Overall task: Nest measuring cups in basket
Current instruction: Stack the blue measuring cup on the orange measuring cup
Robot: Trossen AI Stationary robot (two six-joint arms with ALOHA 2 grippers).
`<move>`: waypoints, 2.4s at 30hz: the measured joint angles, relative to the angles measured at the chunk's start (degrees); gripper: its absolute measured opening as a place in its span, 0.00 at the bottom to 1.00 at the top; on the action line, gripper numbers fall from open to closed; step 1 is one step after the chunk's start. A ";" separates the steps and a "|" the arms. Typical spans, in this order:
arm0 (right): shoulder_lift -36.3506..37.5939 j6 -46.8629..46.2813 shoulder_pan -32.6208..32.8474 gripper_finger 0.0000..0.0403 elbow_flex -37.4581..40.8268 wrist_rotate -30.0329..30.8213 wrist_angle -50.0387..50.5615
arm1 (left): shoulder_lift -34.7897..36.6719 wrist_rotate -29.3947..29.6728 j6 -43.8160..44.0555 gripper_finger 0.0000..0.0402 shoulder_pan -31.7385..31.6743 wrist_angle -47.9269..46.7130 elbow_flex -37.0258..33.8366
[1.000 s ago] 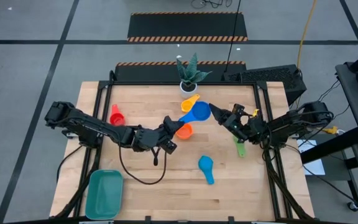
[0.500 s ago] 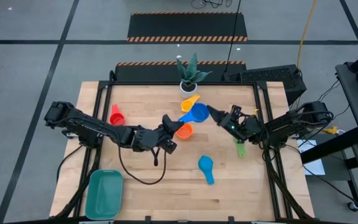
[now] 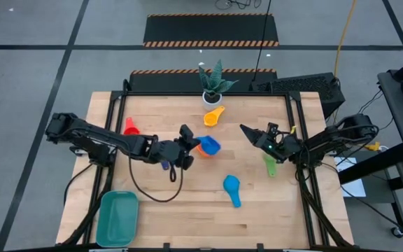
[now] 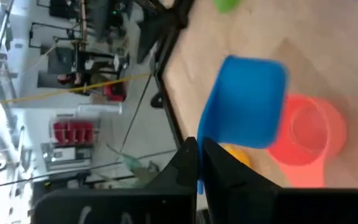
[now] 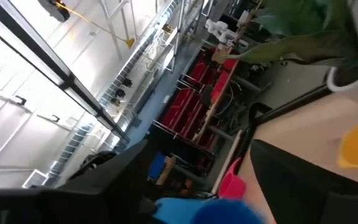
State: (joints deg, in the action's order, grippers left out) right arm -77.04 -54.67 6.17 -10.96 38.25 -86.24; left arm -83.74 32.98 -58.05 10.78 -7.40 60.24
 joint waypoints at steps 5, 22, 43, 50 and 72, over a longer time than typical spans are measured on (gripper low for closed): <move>0.18 0.03 0.06 0.70 2.73 -1.10 -0.25 | 1.87 -3.19 0.46 0.01 -1.18 -1.15 -3.70; 0.18 5.02 2.21 0.70 3.06 -1.06 0.75 | 2.48 -9.32 -0.28 0.01 -8.77 17.56 -16.53; 0.16 6.07 2.19 0.70 3.02 -3.17 0.81 | 1.65 -2.27 4.82 0.01 -8.59 24.46 -20.63; 0.16 5.92 2.19 0.70 3.02 -5.54 0.81 | 1.79 7.88 4.78 0.02 -3.00 25.89 -20.61; 0.14 7.64 2.58 0.70 3.02 -8.51 0.77 | -7.73 7.75 -6.33 0.02 -3.67 40.24 -20.52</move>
State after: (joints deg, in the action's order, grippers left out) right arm -76.90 -47.03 8.75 -7.94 29.74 -85.47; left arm -91.47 40.73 -64.37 7.11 32.84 39.72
